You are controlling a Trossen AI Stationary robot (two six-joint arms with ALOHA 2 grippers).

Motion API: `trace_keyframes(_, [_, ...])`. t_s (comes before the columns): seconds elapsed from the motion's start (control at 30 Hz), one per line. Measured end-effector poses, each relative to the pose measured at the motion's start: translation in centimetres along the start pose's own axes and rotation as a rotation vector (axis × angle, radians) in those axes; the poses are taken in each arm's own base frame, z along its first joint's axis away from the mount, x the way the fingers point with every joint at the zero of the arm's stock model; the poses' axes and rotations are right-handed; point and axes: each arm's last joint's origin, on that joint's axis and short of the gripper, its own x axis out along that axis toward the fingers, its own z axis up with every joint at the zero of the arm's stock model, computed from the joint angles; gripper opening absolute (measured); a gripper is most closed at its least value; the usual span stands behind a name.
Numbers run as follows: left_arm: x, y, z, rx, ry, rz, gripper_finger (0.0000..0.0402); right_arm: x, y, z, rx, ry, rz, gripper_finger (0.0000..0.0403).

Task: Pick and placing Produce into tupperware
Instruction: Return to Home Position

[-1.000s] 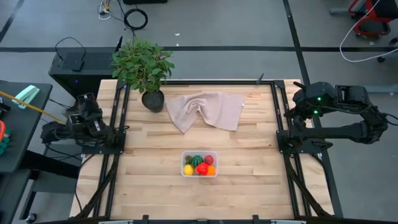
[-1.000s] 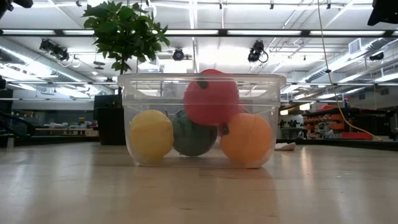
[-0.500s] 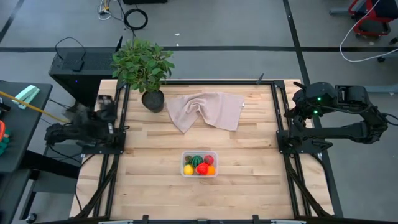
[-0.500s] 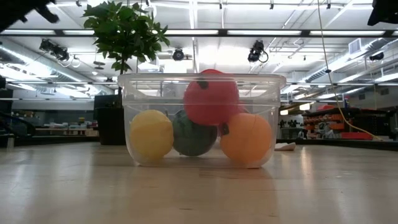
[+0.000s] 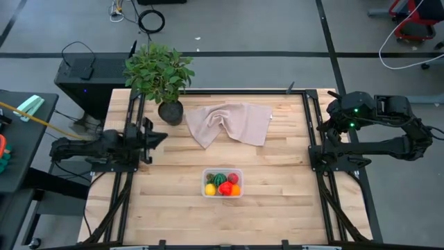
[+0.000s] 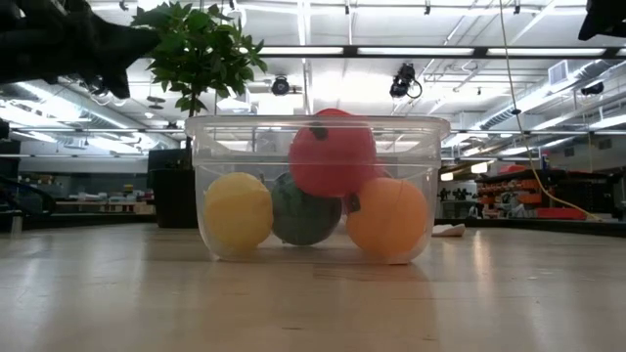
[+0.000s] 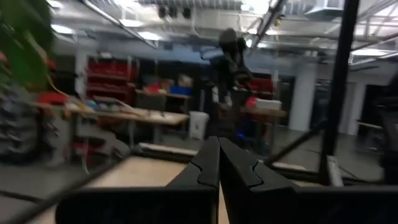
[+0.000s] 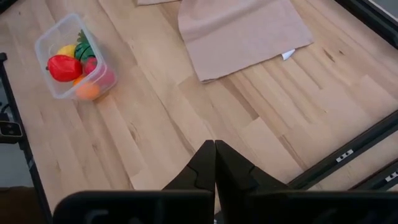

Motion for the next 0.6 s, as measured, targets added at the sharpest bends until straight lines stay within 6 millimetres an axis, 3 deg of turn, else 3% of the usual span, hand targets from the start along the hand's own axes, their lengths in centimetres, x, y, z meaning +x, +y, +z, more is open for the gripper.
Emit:
trace_keyframes(0.2, [0.0,-0.1,-0.6,-0.009,0.066,-0.044,0.0006,0.0,0.0,0.0,-0.014,0.000,0.000,0.0010])
trace_keyframes(0.4, [-0.3,0.0,-2.4,-0.061,0.264,-0.074,0.0004,0.0,0.0,0.0,-0.016,0.000,0.000,0.0010])
trace_keyframes(0.6, [-0.4,-0.2,-2.6,-0.080,0.293,-0.119,0.0010,0.0,0.0,0.0,-0.016,0.000,0.000,0.0010])
